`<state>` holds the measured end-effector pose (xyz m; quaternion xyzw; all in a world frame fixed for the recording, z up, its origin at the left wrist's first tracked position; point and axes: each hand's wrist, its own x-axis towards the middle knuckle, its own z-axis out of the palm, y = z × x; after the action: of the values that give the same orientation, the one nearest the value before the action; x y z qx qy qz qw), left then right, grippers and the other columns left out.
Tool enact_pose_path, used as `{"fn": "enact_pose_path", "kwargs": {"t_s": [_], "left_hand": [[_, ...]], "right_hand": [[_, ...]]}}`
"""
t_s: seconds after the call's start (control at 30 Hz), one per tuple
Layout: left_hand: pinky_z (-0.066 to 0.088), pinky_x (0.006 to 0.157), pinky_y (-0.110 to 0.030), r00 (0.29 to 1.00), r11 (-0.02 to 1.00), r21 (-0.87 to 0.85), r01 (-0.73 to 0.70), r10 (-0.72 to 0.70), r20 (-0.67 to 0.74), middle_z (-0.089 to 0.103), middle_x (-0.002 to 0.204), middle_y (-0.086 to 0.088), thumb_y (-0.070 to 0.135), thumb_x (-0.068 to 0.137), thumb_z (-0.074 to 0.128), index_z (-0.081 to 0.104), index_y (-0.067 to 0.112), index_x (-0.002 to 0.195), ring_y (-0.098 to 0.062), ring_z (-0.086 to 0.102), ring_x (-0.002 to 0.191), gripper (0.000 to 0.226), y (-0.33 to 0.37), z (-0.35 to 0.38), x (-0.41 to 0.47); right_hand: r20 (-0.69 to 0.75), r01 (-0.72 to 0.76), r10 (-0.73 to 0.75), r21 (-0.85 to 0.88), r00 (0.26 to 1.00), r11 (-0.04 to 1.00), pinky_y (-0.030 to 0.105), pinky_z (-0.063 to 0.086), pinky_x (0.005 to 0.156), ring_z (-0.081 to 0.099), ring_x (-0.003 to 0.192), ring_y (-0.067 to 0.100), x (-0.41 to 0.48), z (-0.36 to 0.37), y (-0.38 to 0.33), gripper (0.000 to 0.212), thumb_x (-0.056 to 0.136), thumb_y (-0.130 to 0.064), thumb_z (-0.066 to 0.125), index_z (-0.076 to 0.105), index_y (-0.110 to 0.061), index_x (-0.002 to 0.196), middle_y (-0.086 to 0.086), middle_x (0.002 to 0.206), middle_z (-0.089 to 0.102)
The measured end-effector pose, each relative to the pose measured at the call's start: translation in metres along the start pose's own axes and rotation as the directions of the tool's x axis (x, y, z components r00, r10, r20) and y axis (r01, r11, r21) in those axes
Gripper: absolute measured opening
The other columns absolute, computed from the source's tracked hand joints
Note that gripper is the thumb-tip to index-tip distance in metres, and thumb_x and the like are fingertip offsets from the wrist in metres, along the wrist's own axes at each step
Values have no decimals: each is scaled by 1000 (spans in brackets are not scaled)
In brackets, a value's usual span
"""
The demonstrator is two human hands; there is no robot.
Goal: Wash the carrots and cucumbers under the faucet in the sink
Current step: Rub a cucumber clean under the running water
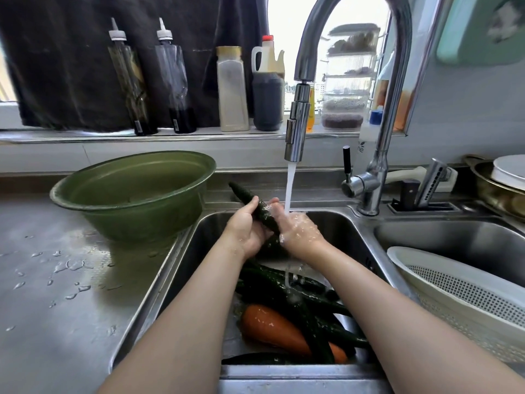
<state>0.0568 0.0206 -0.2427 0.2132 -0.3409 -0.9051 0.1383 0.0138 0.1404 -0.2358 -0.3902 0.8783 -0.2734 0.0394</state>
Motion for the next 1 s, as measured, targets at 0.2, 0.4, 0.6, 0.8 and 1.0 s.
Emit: {"fn": "enact_pose_path", "kwargs": {"t_s": [0.2,0.4,0.6,0.8,1.0], "left_hand": [[55,85,-45,1000,998,-67,2,-4,-29,75,87,-17,39,110,40,65,6,98,-27,68,89,43,-1,7,-2],[52,91,-45,990,993,-104,-63,49,-130,58,81,-6,37,110,43,57,5,90,-18,60,75,40,2,3,-1],[57,65,-34,982,989,-81,-127,114,-148,56,73,-4,34,105,57,57,6,87,-15,58,61,33,8,-5,5],[60,80,-39,993,961,-255,-111,96,-70,61,84,-9,24,107,54,58,-2,98,-19,64,77,27,15,-3,-6],[56,52,-25,994,981,-184,-67,50,-98,54,72,-3,31,105,57,54,5,94,-14,54,64,28,14,-4,1]], "right_hand": [[316,-352,175,684,933,639,23,32,43,45,50,17,-3,-5,9,35,107,-43,43,62,-14,101,6,71,59],[503,-325,-78,662,861,675,20,43,59,55,64,11,-6,-16,33,9,102,-2,55,63,-6,99,6,84,69],[388,-197,71,296,919,935,21,37,44,42,40,14,-10,-23,31,43,95,-51,68,77,-9,91,0,55,60],[458,-226,-137,650,878,725,18,43,45,56,51,10,-13,-24,41,13,102,-15,61,67,-5,96,7,80,71],[545,-235,-121,538,829,810,23,50,43,60,43,15,-15,-27,36,26,106,-24,55,67,-4,93,11,75,75]]}}
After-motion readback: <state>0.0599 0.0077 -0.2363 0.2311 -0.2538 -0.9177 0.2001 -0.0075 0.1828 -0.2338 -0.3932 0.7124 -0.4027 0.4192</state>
